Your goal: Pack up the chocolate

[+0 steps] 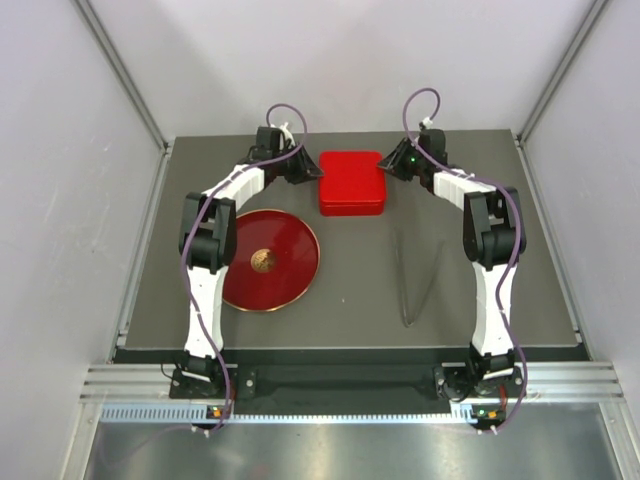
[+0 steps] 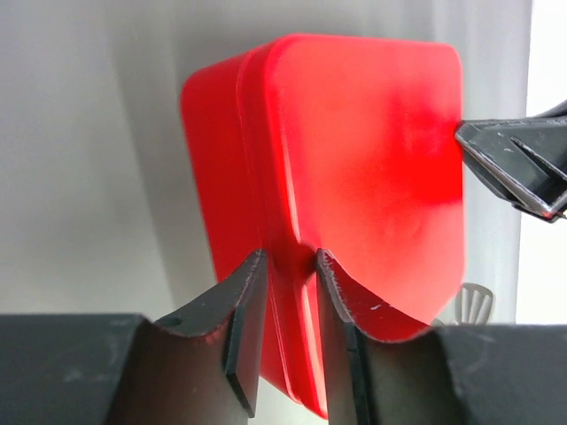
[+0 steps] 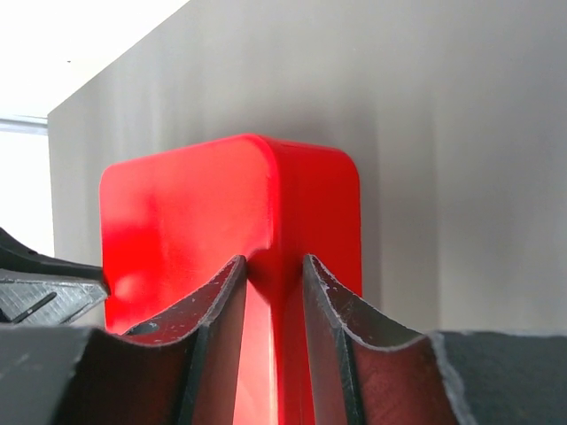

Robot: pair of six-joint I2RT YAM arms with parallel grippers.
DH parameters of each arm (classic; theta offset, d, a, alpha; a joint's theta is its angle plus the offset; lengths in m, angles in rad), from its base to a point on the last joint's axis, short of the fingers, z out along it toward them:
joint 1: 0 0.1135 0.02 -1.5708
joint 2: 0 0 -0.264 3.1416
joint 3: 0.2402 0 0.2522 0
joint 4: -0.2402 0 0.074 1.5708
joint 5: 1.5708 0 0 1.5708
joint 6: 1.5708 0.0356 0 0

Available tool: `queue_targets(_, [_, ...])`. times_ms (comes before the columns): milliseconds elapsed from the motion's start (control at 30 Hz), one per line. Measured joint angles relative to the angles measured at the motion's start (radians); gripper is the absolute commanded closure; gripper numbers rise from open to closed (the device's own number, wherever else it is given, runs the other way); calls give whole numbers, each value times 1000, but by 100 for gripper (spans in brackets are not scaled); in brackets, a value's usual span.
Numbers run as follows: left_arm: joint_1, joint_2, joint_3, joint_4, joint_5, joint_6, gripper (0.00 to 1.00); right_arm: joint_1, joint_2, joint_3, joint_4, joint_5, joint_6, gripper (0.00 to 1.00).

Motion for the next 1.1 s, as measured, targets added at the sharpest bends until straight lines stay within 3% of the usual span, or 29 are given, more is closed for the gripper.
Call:
queue_targets(600, [-3,6,19,-25,-83,-12,70,14,-5,-58,94,17,11,65])
queue_targets(1100, [11,16,69,-89,-47,-15,57,-13,-5,-23,20,-35,-23,47])
